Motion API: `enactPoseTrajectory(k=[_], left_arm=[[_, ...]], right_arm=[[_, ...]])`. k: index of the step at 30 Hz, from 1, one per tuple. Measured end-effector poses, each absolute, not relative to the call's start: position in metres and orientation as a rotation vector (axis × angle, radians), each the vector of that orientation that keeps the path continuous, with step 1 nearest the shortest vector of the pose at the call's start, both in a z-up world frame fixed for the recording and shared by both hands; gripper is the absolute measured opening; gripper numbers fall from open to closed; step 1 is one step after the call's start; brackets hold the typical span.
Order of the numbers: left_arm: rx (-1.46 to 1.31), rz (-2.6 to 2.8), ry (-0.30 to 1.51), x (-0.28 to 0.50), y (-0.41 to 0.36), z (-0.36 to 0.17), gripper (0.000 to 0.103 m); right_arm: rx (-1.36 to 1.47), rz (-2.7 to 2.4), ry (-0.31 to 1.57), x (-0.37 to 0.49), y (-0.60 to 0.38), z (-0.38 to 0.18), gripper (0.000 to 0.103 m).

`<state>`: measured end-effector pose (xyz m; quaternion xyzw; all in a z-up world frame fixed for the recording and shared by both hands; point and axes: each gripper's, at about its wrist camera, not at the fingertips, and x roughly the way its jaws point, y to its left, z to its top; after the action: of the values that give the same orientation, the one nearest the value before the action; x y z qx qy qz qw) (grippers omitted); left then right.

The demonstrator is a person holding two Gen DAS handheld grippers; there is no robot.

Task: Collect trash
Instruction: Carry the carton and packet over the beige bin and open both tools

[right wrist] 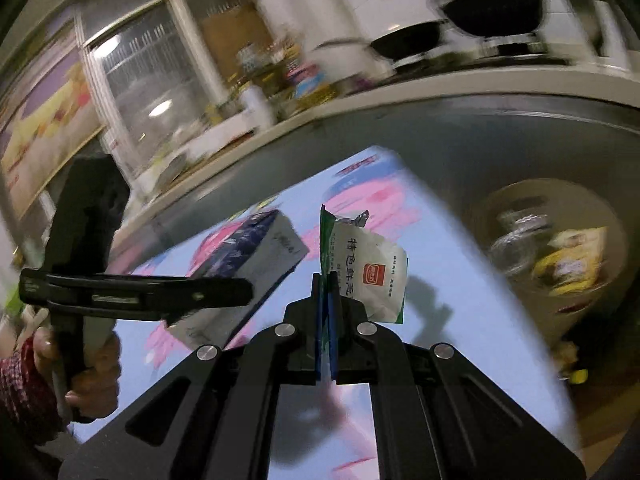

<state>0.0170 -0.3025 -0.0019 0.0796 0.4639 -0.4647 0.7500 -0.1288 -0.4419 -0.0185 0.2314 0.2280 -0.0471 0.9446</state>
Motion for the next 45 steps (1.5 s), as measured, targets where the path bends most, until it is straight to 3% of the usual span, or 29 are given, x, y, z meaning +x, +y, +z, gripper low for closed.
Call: enactPoseTrajectory(k=[10, 17, 25, 32, 45], left_arm=[[0.234, -1.210, 1.108, 0.040, -0.501, -0.009, 0.051], [0.293, -1.188, 1.141, 0.041, -0.561, -0.038, 0.051], [0.313, -1.143, 1.200, 0.048, -0.566, -0.070, 0.051], [0.282, -1.155, 1.191, 0.048, -0.554, -0.063, 0.051], [0.142, -1.403, 1.161, 0.015, -0.449, -0.030, 0.052]], right_arm=[[0.669, -0.324, 0.453, -0.137, -0.628, -0.036, 0.002], [0.715, -0.363, 0.535, -0.113, -0.673, -0.070, 0.002], [0.758, -0.376, 0.579, -0.100, -0.672, -0.105, 0.005], [0.747, -0.393, 0.585, -0.085, -0.664, -0.116, 0.007], [0.723, -0.438, 0.606, -0.068, -0.666, -0.122, 0.008]])
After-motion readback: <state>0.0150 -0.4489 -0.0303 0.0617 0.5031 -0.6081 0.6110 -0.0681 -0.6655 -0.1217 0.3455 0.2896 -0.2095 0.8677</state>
